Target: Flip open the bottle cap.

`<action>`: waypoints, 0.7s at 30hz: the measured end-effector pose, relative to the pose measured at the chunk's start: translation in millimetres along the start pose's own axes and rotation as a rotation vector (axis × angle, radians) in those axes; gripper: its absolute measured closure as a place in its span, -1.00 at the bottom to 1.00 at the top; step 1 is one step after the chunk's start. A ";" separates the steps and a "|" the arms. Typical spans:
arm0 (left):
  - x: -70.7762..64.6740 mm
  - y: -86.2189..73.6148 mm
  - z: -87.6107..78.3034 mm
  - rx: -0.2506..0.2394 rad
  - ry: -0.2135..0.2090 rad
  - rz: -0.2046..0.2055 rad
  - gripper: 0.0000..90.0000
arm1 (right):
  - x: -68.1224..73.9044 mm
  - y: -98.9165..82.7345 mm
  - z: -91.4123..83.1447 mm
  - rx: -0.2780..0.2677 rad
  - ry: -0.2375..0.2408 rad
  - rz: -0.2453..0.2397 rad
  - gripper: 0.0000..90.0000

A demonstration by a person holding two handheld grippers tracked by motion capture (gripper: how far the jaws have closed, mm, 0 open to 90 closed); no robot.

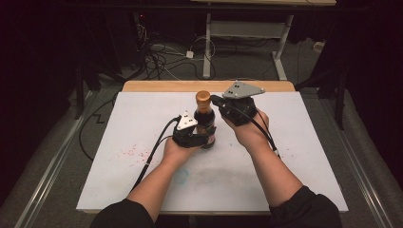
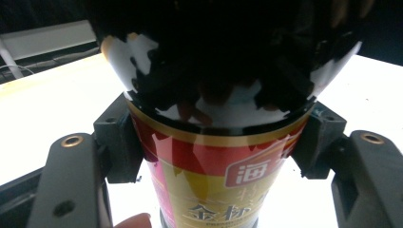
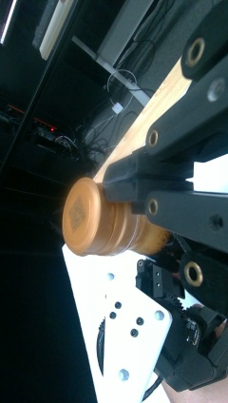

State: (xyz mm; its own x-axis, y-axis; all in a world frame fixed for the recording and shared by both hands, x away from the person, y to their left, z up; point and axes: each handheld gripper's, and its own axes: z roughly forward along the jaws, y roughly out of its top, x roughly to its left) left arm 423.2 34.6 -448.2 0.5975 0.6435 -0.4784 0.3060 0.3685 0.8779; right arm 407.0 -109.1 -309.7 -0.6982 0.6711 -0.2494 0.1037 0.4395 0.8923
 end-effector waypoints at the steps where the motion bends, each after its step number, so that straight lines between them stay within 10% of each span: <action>1: 0.4 0.0 0.0 0.001 -0.001 0.001 -0.33 | 0.1 0.2 0.2 0.001 -0.002 0.000 1.00; 10: -3.5 -2.2 2.3 0.010 0.005 0.030 -0.34 | -3.4 28.6 -23.9 -0.125 -0.026 0.006 1.00; 21: -3.3 -3.2 1.8 0.004 0.000 0.030 -0.35 | -12.6 -9.0 -12.9 -0.047 -0.006 0.069 1.00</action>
State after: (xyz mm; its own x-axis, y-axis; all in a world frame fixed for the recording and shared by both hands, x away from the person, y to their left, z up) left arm 421.5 30.1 -449.4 0.6065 0.6545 -0.4514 0.2910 0.3457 0.8921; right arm 405.7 -129.2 -309.7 -0.6861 0.7025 -0.1891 0.1177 0.3636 0.9241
